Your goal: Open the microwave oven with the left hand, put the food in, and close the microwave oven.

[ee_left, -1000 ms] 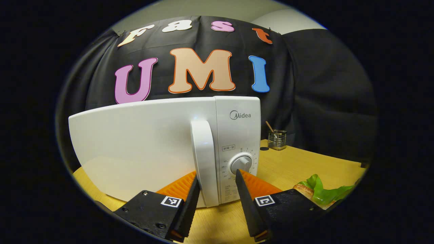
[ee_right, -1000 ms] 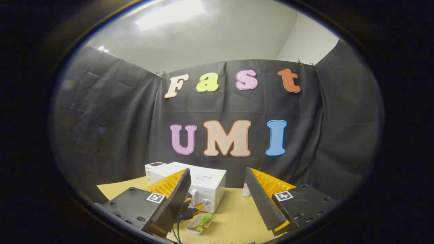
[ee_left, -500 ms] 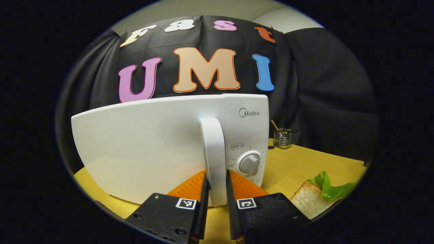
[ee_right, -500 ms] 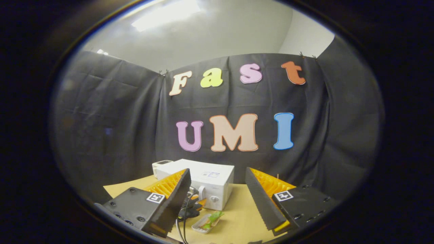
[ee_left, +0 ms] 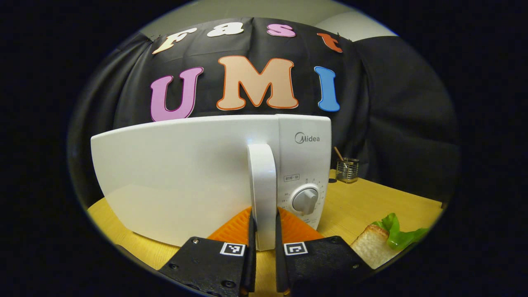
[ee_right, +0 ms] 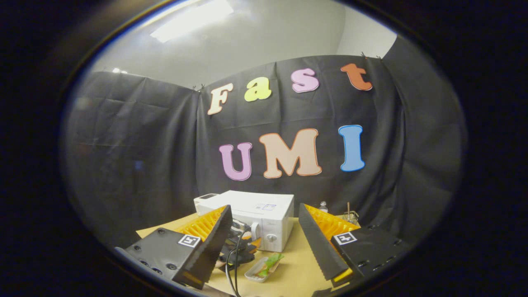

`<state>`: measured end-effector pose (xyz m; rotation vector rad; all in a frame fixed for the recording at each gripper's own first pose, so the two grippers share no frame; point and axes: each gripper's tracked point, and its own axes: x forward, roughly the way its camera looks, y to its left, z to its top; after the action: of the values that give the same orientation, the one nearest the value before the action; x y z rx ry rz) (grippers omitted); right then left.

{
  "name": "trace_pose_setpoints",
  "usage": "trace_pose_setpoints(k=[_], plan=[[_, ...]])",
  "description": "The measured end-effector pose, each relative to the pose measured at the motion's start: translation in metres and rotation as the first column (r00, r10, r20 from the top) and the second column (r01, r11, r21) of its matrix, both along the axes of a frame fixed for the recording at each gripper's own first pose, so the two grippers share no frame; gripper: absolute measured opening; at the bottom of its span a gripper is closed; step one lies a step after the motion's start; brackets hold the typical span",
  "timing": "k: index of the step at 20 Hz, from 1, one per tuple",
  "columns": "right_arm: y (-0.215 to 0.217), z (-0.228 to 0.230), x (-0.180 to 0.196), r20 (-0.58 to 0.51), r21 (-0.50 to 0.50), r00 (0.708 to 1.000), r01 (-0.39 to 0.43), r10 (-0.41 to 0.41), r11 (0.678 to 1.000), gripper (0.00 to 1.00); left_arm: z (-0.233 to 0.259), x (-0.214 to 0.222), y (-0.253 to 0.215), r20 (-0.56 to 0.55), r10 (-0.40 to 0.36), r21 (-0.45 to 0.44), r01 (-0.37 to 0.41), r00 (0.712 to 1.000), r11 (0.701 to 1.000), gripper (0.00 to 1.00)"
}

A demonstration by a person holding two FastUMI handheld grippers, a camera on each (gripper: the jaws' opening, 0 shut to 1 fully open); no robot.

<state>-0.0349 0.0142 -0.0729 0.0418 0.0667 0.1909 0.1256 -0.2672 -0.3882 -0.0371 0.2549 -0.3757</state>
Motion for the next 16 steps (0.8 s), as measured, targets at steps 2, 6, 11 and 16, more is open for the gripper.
trace_pose_setpoints(k=[2, 6, 11, 16], plan=[[0.0, -0.005, 0.001, -0.016, 0.006, 1.0, 0.004, -0.004, 1.0, 0.94, 0.0, 0.0, 0.001, 0.003, 0.012, -0.019, -0.012, 1.0, 1.0, 0.18], [-0.002, -0.013, 0.0, -0.037, 0.015, 0.999, 0.002, -0.001, 1.0, 0.94, -0.001, -0.001, 0.0, -0.008, 0.024, -0.037, -0.025, 1.0, 0.999, 0.15], [-0.011, -0.022, 0.002, -0.053, 0.015, 0.998, 0.026, -0.025, 1.0, 0.94, 0.003, -0.032, 0.011, -0.023, 0.012, -0.071, -0.014, 1.0, 0.997, 0.12], [-0.003, -0.029, 0.007, -0.069, 0.051, 0.998, 0.009, -0.006, 0.999, 0.95, 0.014, -0.102, 0.047, -0.028, -0.075, -0.087, 0.073, 0.997, 0.994, 0.15]])
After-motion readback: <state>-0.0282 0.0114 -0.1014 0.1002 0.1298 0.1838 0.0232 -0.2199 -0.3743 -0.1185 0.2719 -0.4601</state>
